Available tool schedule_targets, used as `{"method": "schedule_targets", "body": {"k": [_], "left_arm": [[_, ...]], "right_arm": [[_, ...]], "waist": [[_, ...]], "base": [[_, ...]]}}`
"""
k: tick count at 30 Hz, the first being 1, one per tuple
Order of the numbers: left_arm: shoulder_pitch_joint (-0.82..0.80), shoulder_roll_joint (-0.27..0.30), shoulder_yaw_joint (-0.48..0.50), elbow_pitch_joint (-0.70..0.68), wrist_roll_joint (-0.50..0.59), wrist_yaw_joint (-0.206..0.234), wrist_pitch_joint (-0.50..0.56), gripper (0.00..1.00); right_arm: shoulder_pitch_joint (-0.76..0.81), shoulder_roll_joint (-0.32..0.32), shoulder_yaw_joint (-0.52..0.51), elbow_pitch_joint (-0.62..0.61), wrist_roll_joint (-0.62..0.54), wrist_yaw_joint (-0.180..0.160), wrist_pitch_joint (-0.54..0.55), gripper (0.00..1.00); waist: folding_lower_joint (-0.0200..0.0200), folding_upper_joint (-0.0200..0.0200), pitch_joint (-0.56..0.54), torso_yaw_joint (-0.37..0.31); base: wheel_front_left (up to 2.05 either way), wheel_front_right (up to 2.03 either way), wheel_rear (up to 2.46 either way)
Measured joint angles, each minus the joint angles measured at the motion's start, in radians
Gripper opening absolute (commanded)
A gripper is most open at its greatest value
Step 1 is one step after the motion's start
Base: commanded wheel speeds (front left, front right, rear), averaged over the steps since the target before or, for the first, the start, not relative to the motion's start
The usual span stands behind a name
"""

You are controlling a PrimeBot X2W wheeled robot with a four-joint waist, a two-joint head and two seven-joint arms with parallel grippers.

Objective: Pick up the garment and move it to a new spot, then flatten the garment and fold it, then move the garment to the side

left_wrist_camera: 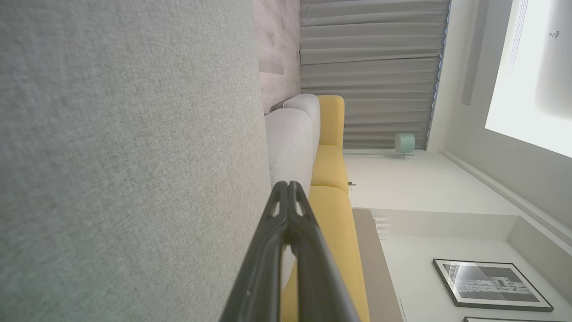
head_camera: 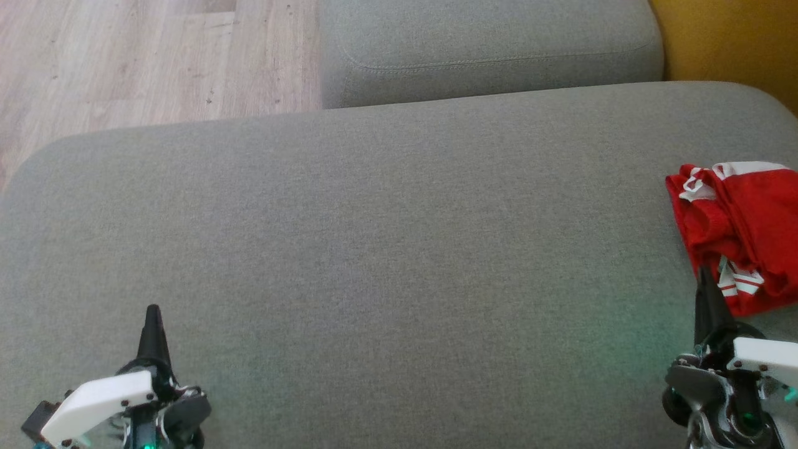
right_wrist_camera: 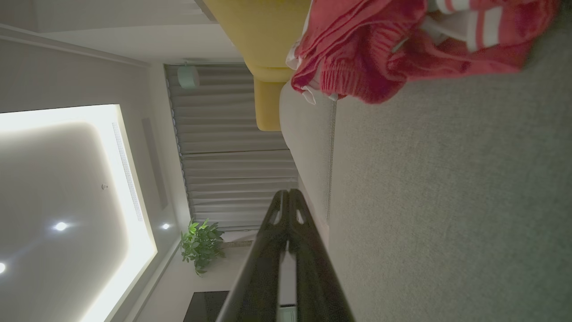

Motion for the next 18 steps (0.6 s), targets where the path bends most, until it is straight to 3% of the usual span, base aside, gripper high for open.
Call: {"method": "schedule_targets", "body": {"k": [18], "left_arm": [[0.000,0.000,0.000,0.000,0.000,0.000,0.000,0.00]], "right_arm": [[0.000,0.000,0.000,0.000,0.000,0.000,0.000,0.00]], "waist": [[0.0000,0.0000,0.000,0.000]], "base": [[0.00,0.00,0.00]]}}
